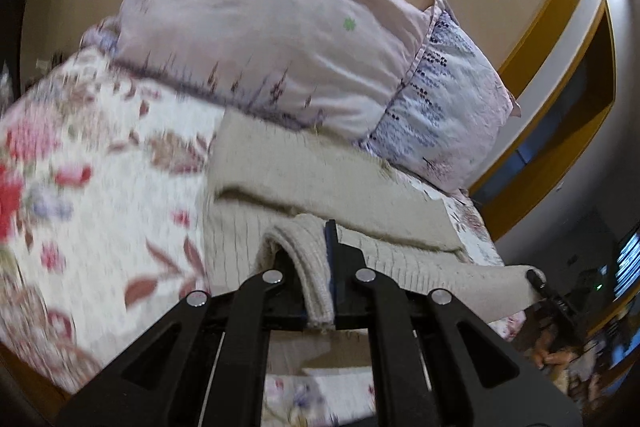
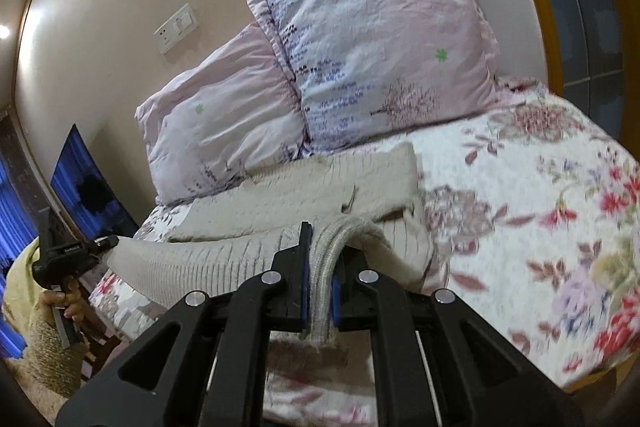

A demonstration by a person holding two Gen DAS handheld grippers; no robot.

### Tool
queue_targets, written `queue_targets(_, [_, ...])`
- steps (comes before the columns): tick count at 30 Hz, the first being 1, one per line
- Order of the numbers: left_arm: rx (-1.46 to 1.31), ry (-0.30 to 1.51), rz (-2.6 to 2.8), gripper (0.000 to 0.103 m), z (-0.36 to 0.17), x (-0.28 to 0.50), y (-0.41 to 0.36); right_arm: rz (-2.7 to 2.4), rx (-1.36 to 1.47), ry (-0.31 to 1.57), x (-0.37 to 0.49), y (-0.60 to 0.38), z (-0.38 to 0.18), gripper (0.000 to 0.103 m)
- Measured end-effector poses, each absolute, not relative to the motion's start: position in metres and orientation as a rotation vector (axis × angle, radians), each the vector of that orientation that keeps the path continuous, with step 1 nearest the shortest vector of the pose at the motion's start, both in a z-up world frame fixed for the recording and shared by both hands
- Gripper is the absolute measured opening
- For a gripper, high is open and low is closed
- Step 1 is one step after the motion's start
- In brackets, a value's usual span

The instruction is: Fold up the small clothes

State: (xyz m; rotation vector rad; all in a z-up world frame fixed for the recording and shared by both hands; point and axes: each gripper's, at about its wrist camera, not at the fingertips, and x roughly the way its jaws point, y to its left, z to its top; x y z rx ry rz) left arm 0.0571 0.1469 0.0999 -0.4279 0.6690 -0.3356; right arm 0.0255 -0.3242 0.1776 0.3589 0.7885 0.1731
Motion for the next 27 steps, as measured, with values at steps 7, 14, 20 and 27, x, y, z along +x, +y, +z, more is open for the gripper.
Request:
queue_targets(7, [-0.353, 0.626, -0.296, 0.006, 0.126, 0.099, 0.133, 0.135, 0.274, 0.775, 0.072, -0.318, 0.183, 0.008])
queue_targets(14, [-0.381, 0.634, -0.269, 0.006, 0.135, 0.158, 0.131, 0.107, 0.215, 0.758, 0.128, -0.313, 0.177, 0.008])
queue_targets(20, [-0.399, 0.688, -0.244, 0.006, 0.113, 0.211, 0.125, 0.068, 0.254, 0.824, 0.173, -0.324, 0.134, 0.008])
queue_targets(27, [-0.423, 0.799, -0.21, 0.006, 0.061, 0.258, 0.125, 0.022, 0.314, 1.009, 0.211, -0.336, 0.063, 0.008])
